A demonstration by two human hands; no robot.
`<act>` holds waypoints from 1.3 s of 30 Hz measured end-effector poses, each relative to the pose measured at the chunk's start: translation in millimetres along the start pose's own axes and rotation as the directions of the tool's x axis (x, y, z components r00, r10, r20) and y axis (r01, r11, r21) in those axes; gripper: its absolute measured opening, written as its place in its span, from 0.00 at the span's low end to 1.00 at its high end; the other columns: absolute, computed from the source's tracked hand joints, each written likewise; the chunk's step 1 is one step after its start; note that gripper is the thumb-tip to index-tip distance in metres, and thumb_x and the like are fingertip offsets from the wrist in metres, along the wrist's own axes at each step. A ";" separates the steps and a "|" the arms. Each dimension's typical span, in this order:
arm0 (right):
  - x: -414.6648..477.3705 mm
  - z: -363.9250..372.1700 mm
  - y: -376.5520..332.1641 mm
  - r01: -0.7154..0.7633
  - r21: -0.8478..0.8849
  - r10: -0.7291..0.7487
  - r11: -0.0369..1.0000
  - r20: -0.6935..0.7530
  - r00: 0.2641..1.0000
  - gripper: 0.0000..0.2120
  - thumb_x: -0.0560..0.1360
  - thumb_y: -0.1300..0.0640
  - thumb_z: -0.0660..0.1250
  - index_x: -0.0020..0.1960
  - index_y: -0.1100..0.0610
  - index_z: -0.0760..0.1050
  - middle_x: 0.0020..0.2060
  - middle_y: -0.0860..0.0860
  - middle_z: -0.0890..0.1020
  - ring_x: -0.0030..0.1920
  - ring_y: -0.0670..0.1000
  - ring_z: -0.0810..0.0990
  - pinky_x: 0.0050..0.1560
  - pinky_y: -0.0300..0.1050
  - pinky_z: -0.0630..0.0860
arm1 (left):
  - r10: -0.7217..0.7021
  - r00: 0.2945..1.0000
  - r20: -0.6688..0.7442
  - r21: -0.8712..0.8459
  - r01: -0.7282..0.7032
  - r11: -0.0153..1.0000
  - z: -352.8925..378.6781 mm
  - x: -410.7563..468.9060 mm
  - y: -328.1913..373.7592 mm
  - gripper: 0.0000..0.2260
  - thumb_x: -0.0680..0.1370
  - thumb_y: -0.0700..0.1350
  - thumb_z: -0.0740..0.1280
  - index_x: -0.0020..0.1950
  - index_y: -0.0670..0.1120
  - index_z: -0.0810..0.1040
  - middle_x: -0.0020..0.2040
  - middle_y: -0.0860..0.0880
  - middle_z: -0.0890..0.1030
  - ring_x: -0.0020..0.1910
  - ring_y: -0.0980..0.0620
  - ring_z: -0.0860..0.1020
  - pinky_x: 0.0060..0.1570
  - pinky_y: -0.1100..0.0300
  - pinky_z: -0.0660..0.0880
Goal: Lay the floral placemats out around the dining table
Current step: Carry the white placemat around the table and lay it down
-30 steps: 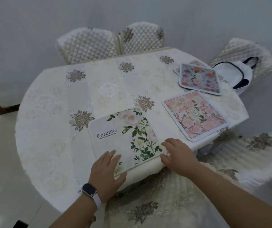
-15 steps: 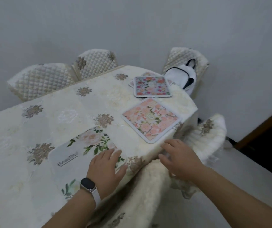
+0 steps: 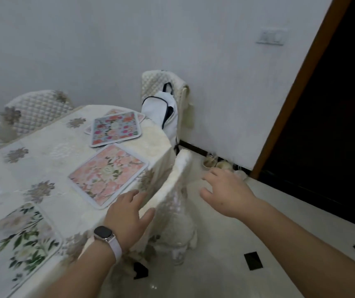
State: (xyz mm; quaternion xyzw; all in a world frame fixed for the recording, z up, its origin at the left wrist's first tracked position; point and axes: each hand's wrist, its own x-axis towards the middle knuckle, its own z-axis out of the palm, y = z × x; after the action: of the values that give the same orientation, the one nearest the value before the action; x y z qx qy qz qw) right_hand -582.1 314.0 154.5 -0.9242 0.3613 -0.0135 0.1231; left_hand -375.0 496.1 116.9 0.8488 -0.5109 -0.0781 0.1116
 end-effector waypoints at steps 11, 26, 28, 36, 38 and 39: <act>42.3 -16.7 104.8 -0.058 0.023 0.057 0.998 0.038 0.998 0.24 0.79 0.40 0.54 0.70 0.49 0.70 0.66 0.47 0.73 0.64 0.51 0.70 0.63 0.50 0.68 | 0.044 0.999 0.009 0.051 -0.045 0.998 10.7 106.5 70.5 0.34 0.71 0.67 0.46 0.69 0.53 0.72 0.70 0.49 0.72 0.69 0.46 0.68 0.65 0.50 0.67; 308.7 -55.4 199.6 0.051 -0.017 -0.048 0.999 0.137 0.989 0.23 0.79 0.41 0.52 0.69 0.50 0.70 0.63 0.48 0.74 0.60 0.50 0.71 0.60 0.49 0.69 | -0.055 0.996 0.069 0.020 0.053 0.998 48.5 369.5 96.7 0.35 0.69 0.68 0.44 0.70 0.55 0.70 0.71 0.50 0.71 0.70 0.48 0.66 0.65 0.50 0.66; 336.2 -61.7 206.2 0.060 -0.005 -0.059 0.998 0.130 0.990 0.24 0.79 0.41 0.53 0.70 0.50 0.70 0.64 0.47 0.74 0.62 0.51 0.71 0.62 0.49 0.69 | -0.048 0.997 0.067 0.014 0.047 0.999 43.6 398.4 100.4 0.35 0.69 0.68 0.44 0.70 0.54 0.70 0.71 0.50 0.71 0.70 0.47 0.66 0.66 0.50 0.66; 435.4 -62.0 217.3 0.218 -0.023 -0.212 0.976 0.144 0.966 0.22 0.80 0.43 0.54 0.68 0.51 0.72 0.62 0.49 0.75 0.61 0.52 0.73 0.59 0.49 0.70 | -0.130 0.991 0.027 0.015 0.129 0.991 29.6 459.9 94.2 0.34 0.70 0.67 0.44 0.70 0.55 0.70 0.72 0.50 0.70 0.71 0.47 0.65 0.67 0.50 0.64; 461.1 -60.0 218.2 0.277 -0.014 -0.272 0.961 0.157 0.949 0.22 0.80 0.43 0.54 0.69 0.51 0.71 0.63 0.49 0.75 0.62 0.52 0.72 0.61 0.49 0.69 | -0.191 0.981 0.024 0.018 0.191 0.981 30.6 472.9 89.3 0.32 0.71 0.67 0.46 0.70 0.56 0.69 0.73 0.50 0.69 0.72 0.47 0.64 0.68 0.50 0.63; 474.5 -58.4 219.6 0.306 -0.013 -0.300 0.952 0.163 0.940 0.22 0.80 0.43 0.54 0.69 0.51 0.71 0.63 0.49 0.75 0.62 0.52 0.73 0.61 0.49 0.69 | -0.223 0.975 0.022 0.022 0.223 0.975 31.7 479.4 87.7 0.32 0.72 0.67 0.46 0.70 0.56 0.69 0.73 0.50 0.68 0.72 0.48 0.64 0.68 0.50 0.63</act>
State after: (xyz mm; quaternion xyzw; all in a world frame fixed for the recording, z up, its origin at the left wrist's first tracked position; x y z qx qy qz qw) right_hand -384.2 -172.8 128.6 -0.9691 0.2038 0.0485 0.1305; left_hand -234.2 28.8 101.1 0.9007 -0.4146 -0.0953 0.0878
